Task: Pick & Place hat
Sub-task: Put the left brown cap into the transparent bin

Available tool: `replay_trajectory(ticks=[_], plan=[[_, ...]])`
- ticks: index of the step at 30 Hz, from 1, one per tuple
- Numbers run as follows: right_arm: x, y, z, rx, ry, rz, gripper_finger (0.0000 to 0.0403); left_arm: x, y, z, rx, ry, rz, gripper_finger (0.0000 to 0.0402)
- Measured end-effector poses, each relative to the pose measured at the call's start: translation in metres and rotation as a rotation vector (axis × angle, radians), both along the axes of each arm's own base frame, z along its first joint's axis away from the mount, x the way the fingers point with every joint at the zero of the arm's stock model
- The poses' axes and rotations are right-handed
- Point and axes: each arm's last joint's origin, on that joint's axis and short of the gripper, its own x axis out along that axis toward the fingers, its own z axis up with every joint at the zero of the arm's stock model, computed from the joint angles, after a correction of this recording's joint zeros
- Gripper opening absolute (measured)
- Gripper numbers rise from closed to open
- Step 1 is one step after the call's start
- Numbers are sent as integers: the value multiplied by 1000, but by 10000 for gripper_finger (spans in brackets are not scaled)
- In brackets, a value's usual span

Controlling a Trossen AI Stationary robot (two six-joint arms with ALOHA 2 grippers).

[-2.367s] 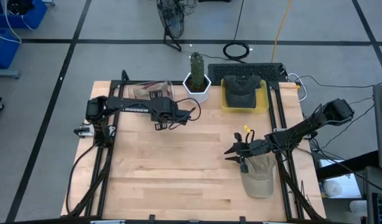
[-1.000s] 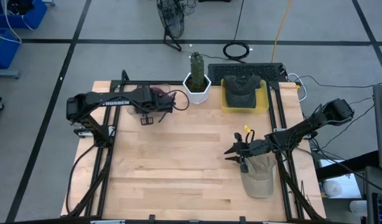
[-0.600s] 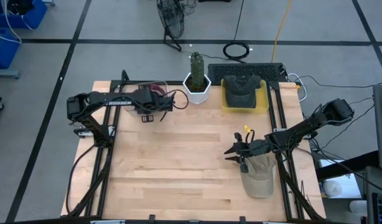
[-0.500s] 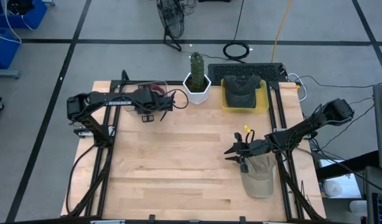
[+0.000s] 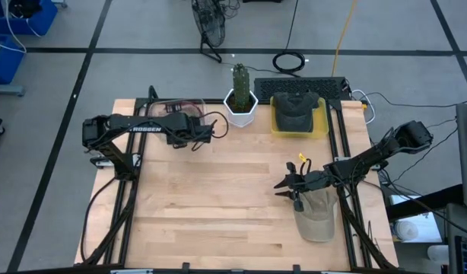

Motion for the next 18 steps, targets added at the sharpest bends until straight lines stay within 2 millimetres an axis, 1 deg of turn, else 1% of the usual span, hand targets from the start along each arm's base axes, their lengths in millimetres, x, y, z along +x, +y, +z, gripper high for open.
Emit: replay_trajectory(ticks=[2, 6, 10, 13, 15, 18], plan=[[0, 0, 0, 2, 0, -1, 100, 1, 3, -6, -31, -28, -2, 17], [0, 0, 0, 6, 1, -3, 100, -2, 9, -21, -99, -16, -24, 31], [0, 0, 0, 3, 0, -1, 100, -12, 18, -30, -81, 34, 6, 17], [0, 0, 0, 0, 0, 0, 100, -16, 25, -33, -77, 30, 38, 12], [0, 0, 0, 0, 0, 1, 100, -15, 29, -35, -87, 0, 46, 20], [0, 0, 0, 0, 0, 1, 100, -13, 34, -37, -135, -67, 57, 43]])
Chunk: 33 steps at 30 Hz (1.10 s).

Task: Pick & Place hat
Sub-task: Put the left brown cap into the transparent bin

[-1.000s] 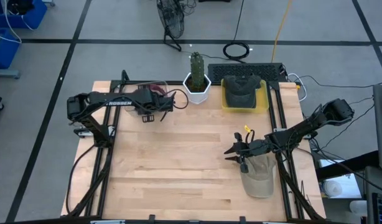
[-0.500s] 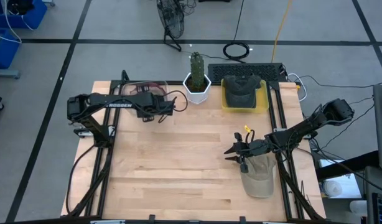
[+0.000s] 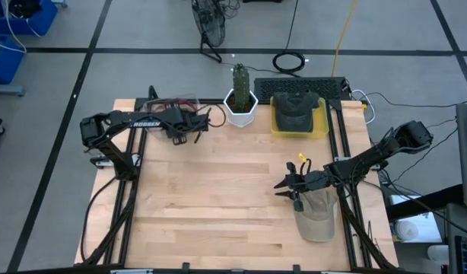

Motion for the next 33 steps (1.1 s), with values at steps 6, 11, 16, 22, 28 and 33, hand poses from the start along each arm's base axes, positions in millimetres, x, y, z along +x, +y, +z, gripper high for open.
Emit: replay_trajectory(ticks=[6, 11, 16, 22, 28, 33], plan=[[0, 0, 0, 3, 0, -1, 100, 3, 1, -2, -32, -71, 28, 66], [0, 0, 0, 4, 1, 0, 100, 5, 0, -2, -60, -100, 27, 54], [0, 0, 0, 4, 1, 1, 100, 2, -7, 3, -52, -42, 4, 60], [0, 0, 0, 2, 1, 2, 100, -1, -19, 33, -47, -62, 14, 100], [0, 0, 0, 8, -1, -1, 100, -9, -30, 59, -141, -229, 62, 135], [0, 0, 0, 9, 0, -1, 100, -20, -40, 71, -211, -286, 67, 152]])
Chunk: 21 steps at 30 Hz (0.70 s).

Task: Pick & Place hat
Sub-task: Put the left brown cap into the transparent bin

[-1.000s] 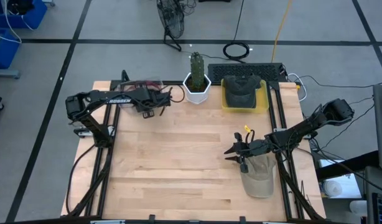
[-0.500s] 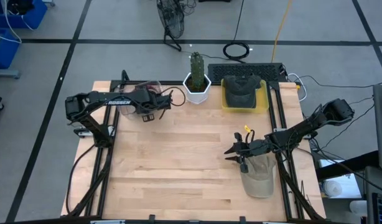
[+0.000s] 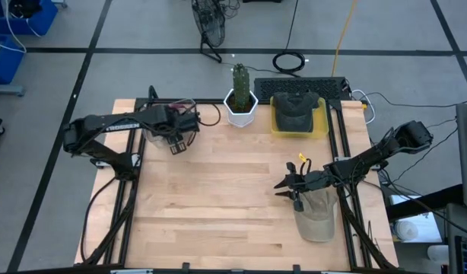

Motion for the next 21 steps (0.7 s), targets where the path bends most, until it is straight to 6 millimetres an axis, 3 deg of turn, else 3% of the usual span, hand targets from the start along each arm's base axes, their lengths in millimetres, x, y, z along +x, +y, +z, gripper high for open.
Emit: replay_trajectory(ticks=[5, 13, 16, 21], plan=[[0, 0, 1, 0, -7, 1, 100, -10, -6, 18, 26, -91, 13, 149], [1, 0, 1, 2, -13, 2, 100, -27, -7, 48, 159, -216, 42, 100], [1, 0, 1, 4, -13, 0, 100, -32, 1, 47, 262, -193, 101, 76], [1, 0, 1, 5, -13, 1, 100, -30, 23, 22, 100, -220, 133, 32]])
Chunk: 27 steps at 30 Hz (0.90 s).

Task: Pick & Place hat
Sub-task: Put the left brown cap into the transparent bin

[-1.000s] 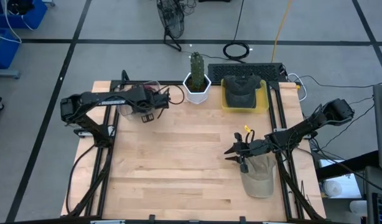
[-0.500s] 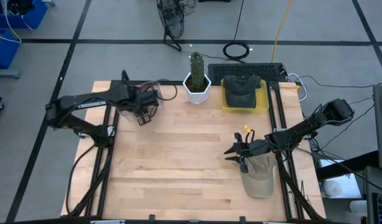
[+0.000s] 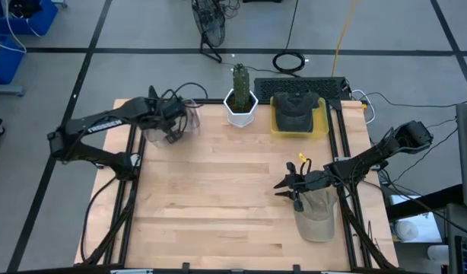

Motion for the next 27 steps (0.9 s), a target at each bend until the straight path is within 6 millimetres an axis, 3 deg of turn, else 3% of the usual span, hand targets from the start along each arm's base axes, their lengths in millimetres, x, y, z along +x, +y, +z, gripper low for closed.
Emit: replay_trajectory(ticks=[5, 12, 22, 27], plan=[[0, 0, 0, 0, 0, 0, 100, -5, 20, -37, -76, 60, 27, 5], [0, 0, 0, -3, 0, 1, 100, -24, 43, -80, -86, 107, 97, 37], [0, 0, 0, -2, 0, -2, 100, -27, 58, -97, -5, 15, 96, 5], [0, 0, 0, -2, 0, -3, 100, -33, 56, -107, -41, 27, 87, 21]])
